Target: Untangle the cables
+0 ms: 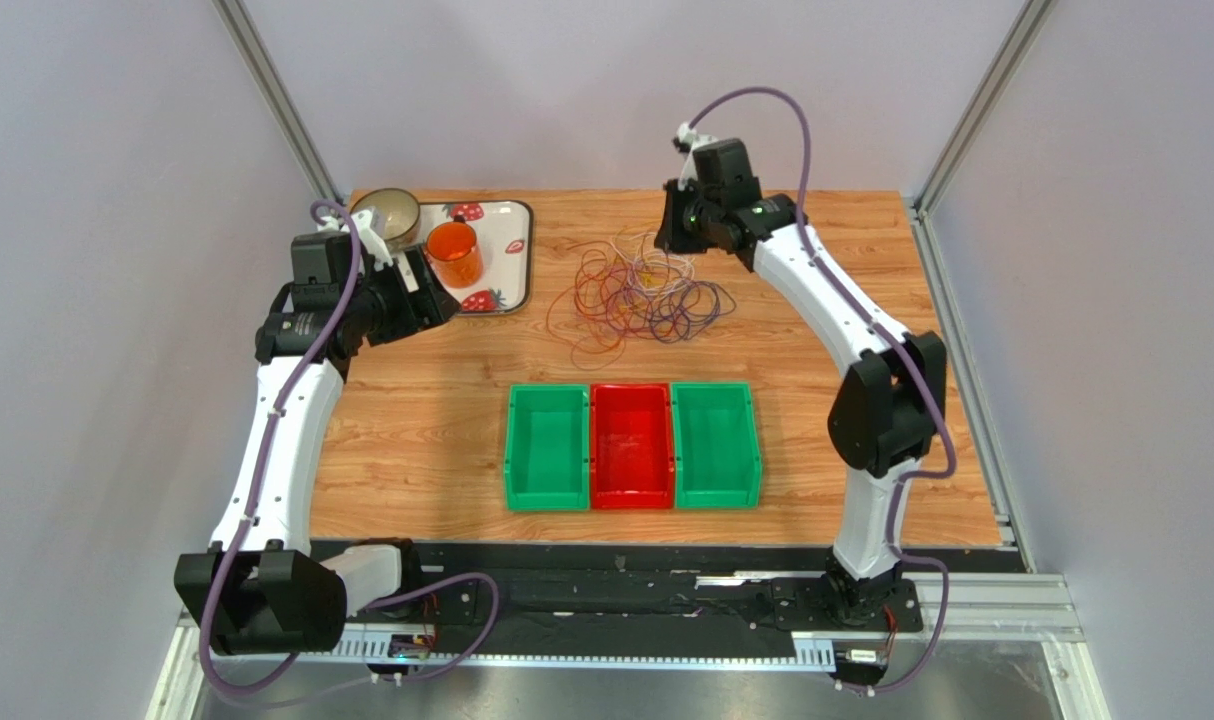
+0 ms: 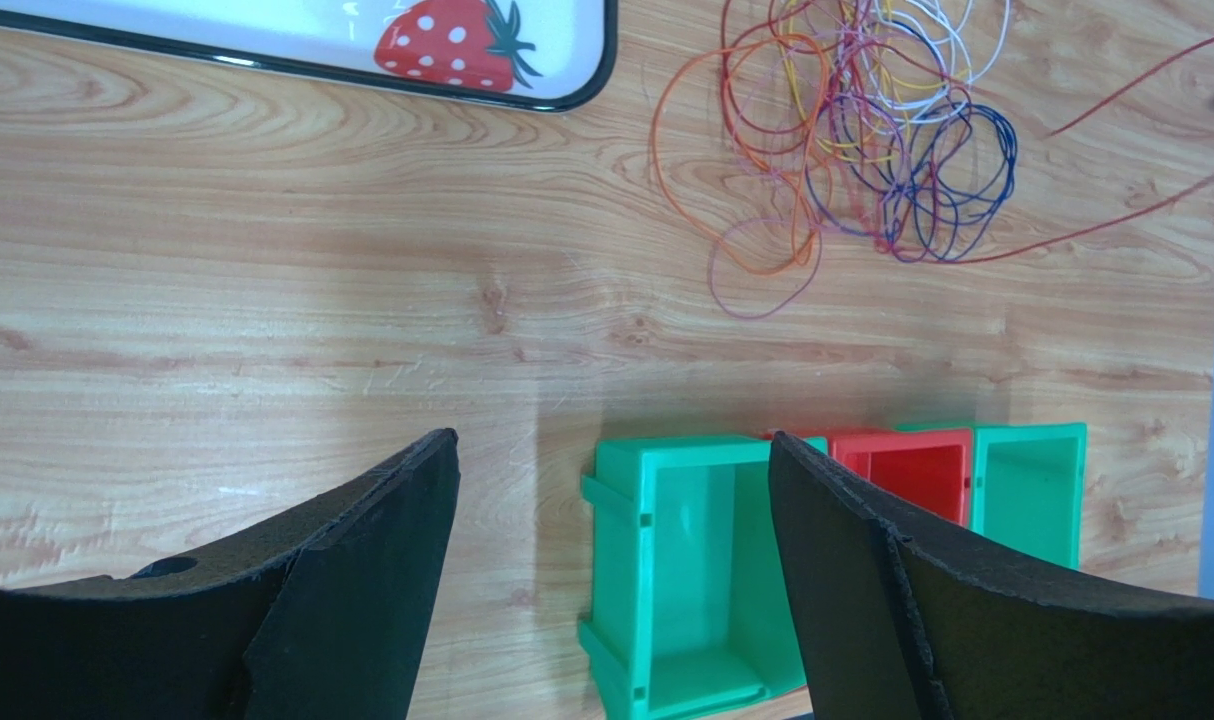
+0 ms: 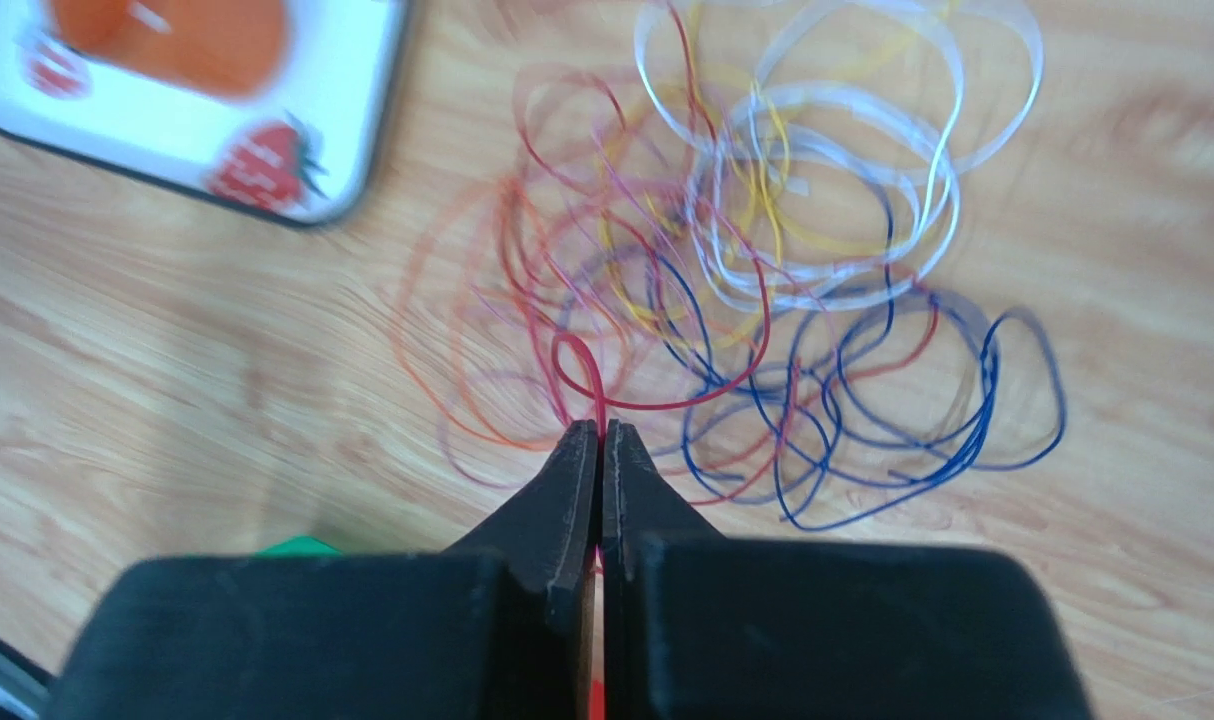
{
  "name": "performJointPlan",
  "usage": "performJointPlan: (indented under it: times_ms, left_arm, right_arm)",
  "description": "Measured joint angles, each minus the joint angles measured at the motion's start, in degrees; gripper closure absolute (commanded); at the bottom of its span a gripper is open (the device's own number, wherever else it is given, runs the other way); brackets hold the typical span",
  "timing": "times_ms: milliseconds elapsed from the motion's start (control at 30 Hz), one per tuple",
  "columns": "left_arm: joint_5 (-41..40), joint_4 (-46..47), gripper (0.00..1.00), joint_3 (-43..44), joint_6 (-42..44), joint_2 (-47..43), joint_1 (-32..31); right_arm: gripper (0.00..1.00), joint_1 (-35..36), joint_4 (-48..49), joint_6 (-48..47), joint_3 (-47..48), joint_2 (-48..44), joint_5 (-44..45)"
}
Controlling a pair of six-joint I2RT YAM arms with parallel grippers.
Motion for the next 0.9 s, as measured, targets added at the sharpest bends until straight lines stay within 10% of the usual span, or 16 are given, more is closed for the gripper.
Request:
performJointPlan:
  times_ms: [433,900]
  left_arm:
    - [0.11,0.00,0.16,0.00,0.00,0.00,0.00]
    - [4.59,2.08,0.16,-0.24,0.07,0.02,-5.25]
  right_arm:
    - [1.00,0.96,23.61,2.12,3.28,-28.39,-2.56]
    - [1.00,1.05,20.41,2.97,-3.82,-19.30,0.48]
